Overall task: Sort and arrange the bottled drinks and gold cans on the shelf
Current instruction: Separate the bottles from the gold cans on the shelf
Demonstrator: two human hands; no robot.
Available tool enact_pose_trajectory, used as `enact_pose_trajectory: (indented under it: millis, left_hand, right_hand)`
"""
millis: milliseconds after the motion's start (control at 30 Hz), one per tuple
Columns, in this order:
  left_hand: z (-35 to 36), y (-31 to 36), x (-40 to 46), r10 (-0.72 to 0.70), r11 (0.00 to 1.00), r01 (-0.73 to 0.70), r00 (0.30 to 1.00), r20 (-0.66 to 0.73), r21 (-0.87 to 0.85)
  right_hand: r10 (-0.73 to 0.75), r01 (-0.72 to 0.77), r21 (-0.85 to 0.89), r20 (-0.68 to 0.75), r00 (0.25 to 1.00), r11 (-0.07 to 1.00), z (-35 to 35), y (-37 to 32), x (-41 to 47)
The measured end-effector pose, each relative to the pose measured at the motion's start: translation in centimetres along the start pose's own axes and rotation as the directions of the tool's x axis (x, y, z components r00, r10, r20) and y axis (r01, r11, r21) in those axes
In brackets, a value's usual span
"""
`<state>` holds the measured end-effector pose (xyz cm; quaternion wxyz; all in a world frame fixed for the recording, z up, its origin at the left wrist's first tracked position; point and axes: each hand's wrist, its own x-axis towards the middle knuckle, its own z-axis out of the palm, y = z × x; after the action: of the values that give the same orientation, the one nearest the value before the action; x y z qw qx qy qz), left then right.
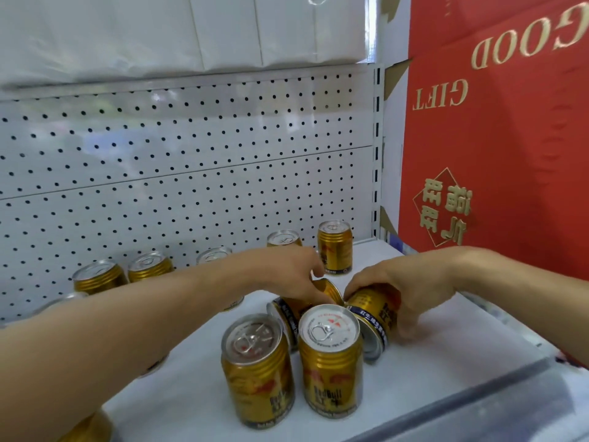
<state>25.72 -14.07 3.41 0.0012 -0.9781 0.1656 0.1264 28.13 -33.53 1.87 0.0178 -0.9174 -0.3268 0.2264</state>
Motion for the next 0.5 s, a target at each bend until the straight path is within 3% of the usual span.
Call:
enact_pose_trajectory:
  millis: [233,367,500]
  left_hand:
    - [0.1,0.3,0.6,-0.066,0.99,0.075,0.995,0.072,-0.118]
    - [-0.6,-0.5,-0.7,-0.08,0.975,0.067,0.995,-0.057,-0.212]
    - [-1.3,-2.1,-2.3,-0.125,0.94,0.056,0.974,-0.189,-0.336]
  right_hand:
    - [-0.005,0.005,0.003,-0.06,0.998,1.0,0.0,0.4,-1.9]
    - [0.054,-0.052,0.023,-0.087,0.995,0.998,-0.8,0.7,-3.0]
    - [0.088,-0.07,0.091,-0.209,0.974,0.993,-2.0,0.3,-3.7]
